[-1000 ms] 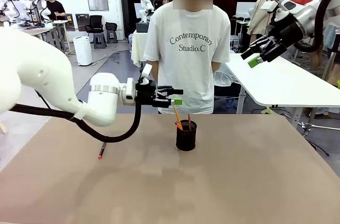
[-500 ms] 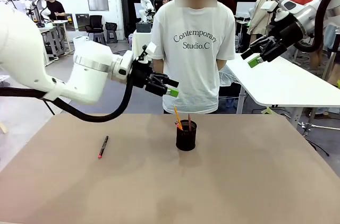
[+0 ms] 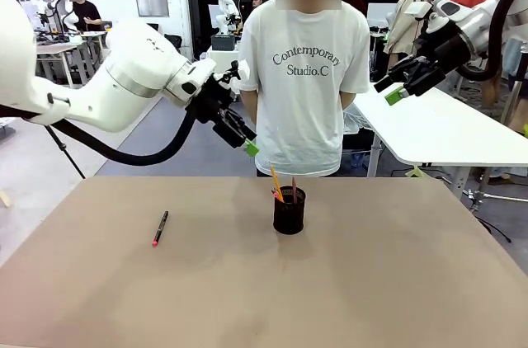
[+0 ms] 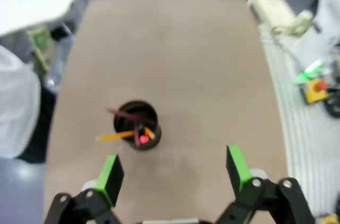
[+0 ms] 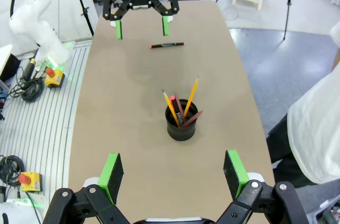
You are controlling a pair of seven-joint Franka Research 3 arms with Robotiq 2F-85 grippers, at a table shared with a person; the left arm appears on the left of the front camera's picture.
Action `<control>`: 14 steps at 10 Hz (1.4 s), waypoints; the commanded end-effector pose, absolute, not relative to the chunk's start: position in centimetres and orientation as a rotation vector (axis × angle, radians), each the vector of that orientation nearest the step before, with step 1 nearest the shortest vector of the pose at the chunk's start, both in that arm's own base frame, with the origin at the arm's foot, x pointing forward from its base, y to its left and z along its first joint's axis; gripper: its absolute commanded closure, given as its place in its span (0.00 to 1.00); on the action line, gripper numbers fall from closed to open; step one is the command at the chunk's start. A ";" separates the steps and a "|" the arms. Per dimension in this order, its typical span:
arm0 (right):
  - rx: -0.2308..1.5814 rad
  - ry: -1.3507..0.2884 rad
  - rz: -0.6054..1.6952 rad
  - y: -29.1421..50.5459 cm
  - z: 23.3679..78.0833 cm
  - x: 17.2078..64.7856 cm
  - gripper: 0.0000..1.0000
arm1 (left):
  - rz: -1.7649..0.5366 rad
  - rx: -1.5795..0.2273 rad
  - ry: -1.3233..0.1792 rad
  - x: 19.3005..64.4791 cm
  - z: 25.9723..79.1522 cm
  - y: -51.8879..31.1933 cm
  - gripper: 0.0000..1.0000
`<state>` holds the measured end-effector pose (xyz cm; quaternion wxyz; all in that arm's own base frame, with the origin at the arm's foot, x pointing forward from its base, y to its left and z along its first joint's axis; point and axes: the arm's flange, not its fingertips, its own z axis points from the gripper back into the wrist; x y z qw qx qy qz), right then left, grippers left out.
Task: Place the pens into the pen holder.
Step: Pick up a writing instrument from the table and place it into the Pen holder.
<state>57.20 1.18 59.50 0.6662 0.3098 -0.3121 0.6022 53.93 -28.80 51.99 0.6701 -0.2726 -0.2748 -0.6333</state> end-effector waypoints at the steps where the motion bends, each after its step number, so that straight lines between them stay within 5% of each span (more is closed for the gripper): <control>1: 0.699 -0.706 1.362 1.3 59.7 57.1 0.00 | -1.360 -0.563 -0.510 54.0 52.7 -27.8 0.00; 6: 0.699 -0.706 1.362 1.3 59.7 57.1 0.00 | -0.978 -0.383 -0.356 54.2 51.3 -24.3 0.00; 10: 0.699 -0.706 1.362 1.3 59.7 57.1 0.00 | -0.781 -0.063 -0.265 54.0 49.4 -20.8 0.00; 14: 0.699 -0.706 1.362 1.3 59.7 57.1 0.00 | -0.801 -0.081 -0.299 54.8 48.9 -20.2 0.00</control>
